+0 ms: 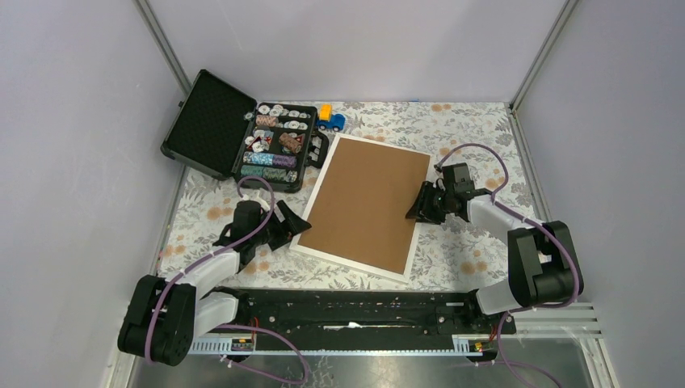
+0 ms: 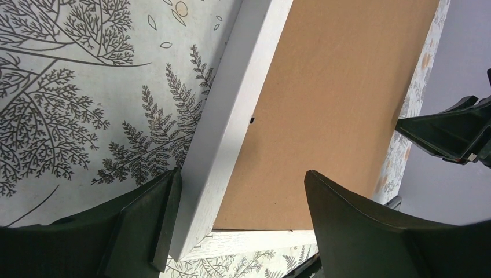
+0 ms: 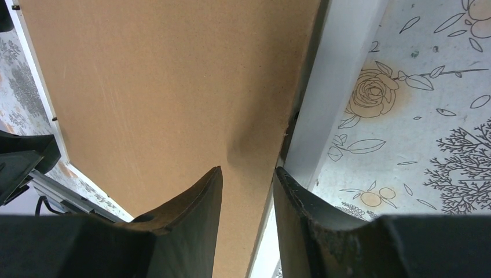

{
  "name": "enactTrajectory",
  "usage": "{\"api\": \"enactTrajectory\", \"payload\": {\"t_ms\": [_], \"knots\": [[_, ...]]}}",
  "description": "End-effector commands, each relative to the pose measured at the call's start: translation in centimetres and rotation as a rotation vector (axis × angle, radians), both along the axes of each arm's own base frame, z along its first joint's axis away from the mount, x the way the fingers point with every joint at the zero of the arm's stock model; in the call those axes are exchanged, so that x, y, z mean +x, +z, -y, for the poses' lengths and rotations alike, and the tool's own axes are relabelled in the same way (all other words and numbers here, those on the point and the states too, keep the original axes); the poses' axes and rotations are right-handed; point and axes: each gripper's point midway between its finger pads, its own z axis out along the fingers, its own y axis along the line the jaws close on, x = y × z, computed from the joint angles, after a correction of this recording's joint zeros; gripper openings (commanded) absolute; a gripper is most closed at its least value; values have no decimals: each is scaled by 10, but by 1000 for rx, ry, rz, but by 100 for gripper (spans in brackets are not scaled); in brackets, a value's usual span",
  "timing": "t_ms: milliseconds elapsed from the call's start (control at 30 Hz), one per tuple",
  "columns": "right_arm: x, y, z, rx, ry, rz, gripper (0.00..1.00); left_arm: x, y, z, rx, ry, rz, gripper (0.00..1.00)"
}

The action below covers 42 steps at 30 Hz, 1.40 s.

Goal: Put the photo into the frame
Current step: Adjust the photo frame item on the photo frame.

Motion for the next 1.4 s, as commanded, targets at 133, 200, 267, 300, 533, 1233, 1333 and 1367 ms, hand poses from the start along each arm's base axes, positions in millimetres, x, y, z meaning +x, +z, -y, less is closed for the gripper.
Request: {"api": "enactTrajectory", "payload": {"t_ms": [133, 200, 267, 300, 533, 1233, 1333, 1367], "knots": [[-12, 13, -28, 76, 80, 18, 62, -2, 17, 16, -68, -47, 48, 83], [-15, -1, -13, -19, 69, -7, 69, -1, 18, 14, -55, -42, 52, 83], [-17, -6, 3, -109, 52, -10, 74, 1, 21, 12, -38, -42, 60, 83], [-16, -3, 9, -144, 45, 5, 77, 2, 23, 11, -25, -40, 66, 83], [-8, 15, 10, -162, 67, 47, 87, 9, 30, 2, 57, -32, 96, 85], [-4, 30, -6, -150, 67, 108, 86, 2, 23, 16, 12, -70, 67, 85], [2, 38, -2, -180, 72, 123, 90, 4, 25, 11, 53, -61, 76, 85], [4, 41, -1, -192, 68, 129, 91, 4, 26, 9, 64, -53, 76, 85]]}}
